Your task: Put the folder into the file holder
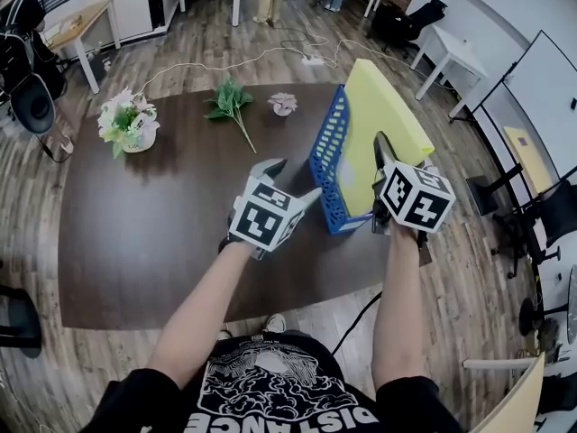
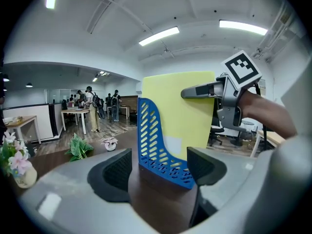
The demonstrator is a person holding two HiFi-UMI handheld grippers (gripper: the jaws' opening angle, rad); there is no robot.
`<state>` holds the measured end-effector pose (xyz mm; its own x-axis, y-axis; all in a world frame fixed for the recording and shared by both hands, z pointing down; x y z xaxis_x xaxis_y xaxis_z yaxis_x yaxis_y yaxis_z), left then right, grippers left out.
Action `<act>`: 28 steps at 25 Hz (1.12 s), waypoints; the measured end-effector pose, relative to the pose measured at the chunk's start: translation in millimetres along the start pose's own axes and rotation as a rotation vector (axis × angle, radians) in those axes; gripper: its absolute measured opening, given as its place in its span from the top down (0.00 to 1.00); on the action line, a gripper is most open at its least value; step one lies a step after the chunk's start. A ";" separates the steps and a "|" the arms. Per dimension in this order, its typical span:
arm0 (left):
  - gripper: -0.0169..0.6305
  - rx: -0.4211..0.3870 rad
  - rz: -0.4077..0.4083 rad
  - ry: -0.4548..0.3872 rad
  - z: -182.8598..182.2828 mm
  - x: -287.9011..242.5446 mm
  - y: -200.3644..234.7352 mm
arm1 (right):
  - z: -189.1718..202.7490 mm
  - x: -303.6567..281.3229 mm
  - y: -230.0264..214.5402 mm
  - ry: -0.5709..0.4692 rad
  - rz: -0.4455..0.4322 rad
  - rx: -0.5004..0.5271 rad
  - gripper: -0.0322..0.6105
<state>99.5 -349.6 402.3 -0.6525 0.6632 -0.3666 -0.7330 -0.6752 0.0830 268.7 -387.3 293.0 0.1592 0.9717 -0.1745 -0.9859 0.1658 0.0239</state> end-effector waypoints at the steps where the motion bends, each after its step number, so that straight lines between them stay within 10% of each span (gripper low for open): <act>1: 0.41 -0.001 0.000 0.001 0.1 0.4 -0.2 | 1.7 -0.2 0.5 0.000 0.001 0.000 0.62; 28: 0.41 -0.010 0.014 0.025 8.8 -0.2 4.2 | 60.6 -4.9 4.6 -0.023 0.037 -0.025 0.60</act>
<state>94.9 -349.7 410.9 -0.6579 0.6453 -0.3884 -0.7215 -0.6878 0.0794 266.6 -381.2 353.6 0.1233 0.9807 -0.1516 -0.9921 0.1255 0.0053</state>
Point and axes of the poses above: the fingertips, and each gripper's own axes: x backward along the fingers, y to its left, z out of its underside, the point moved 3 cm from there along x, backward along the fingers, and after that the axes turned 1 degree about -y, right-handed, at the moved point
